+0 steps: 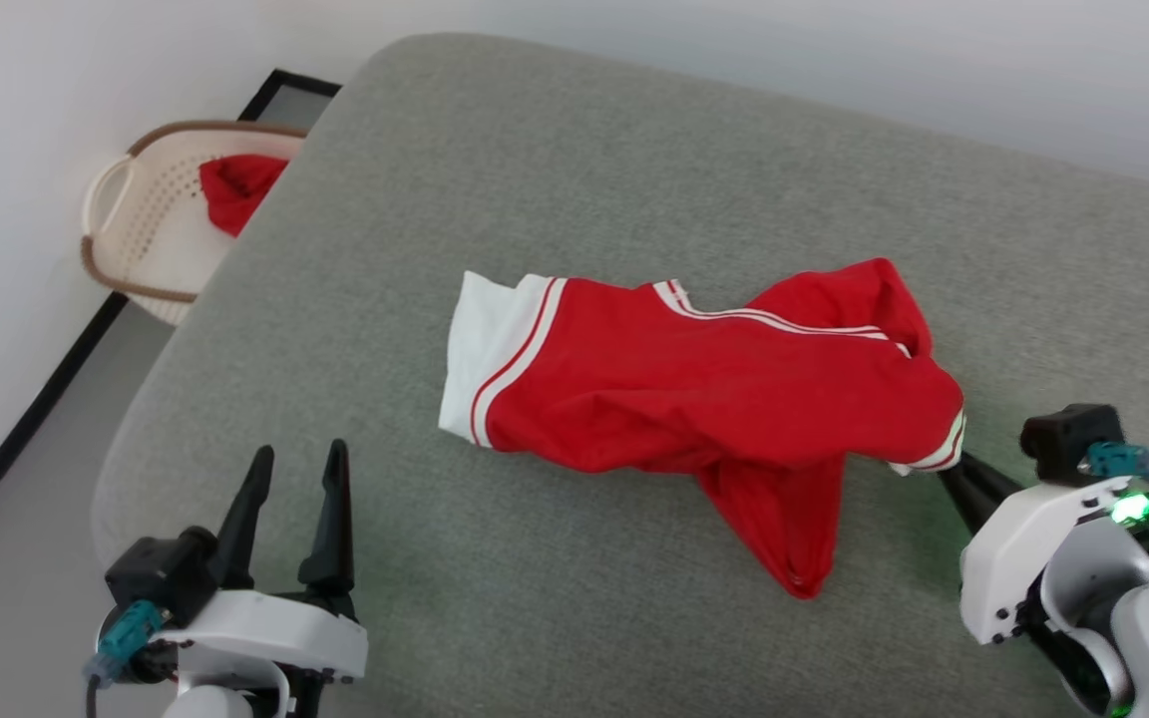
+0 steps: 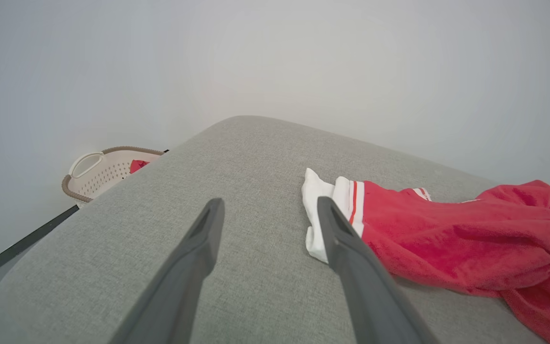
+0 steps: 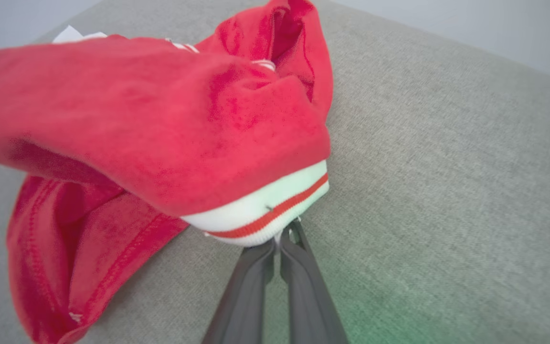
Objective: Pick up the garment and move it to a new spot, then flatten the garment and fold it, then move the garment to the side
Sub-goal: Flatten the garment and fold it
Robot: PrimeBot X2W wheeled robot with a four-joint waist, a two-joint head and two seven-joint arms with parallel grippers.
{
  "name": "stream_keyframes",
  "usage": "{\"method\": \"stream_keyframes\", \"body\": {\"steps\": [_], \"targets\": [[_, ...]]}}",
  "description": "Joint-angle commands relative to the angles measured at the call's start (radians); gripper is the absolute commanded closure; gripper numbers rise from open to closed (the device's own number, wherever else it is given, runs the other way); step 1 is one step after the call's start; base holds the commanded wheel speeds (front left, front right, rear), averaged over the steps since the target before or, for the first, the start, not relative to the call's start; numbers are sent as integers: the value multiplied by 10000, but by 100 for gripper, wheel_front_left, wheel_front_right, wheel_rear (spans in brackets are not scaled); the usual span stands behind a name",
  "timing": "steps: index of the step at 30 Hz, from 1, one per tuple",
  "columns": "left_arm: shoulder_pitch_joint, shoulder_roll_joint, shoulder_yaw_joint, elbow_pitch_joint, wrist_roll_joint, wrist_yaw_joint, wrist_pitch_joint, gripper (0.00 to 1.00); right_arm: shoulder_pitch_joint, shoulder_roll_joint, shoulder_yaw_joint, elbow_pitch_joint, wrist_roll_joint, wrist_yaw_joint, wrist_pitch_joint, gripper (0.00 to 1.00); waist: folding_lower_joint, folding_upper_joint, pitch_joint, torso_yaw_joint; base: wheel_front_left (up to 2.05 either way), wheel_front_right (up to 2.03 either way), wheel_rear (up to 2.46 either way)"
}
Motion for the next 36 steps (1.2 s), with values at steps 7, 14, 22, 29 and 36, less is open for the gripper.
{"method": "stream_keyframes", "body": {"steps": [7, 14, 22, 29, 36], "targets": [[267, 168, 237, -42, 116, -62, 1, 0, 447, -402, -473, -817, 67, 1, 501, 100, 0, 0, -560, -767, 0, 0, 0], [602, 359, 279, -64, 109, -78, 0, 0, 1176, -820, -1275, -1447, 43, -1, 934, 100, 0, 0, -1048, -1482, 0, 0, 0], [884, 464, 152, -101, 90, -74, 0, 0, 2248, -1302, -2616, -1776, -126, -2, 1380, 100, 0, 0, -1434, -2154, 0, 0, 0], [891, 463, 9, 0, 89, -75, 0, 0, 2641, -1088, -3219, -1200, -56, -2, 1338, 100, 0, 0, -1519, -2364, 0, 0, 0], [854, 530, -91, 89, 82, -24, 22, 0, 2239, -807, -2890, -451, -120, -4, 1135, 0, 0, 0, -1586, -2536, 0, 0, 0]]}}
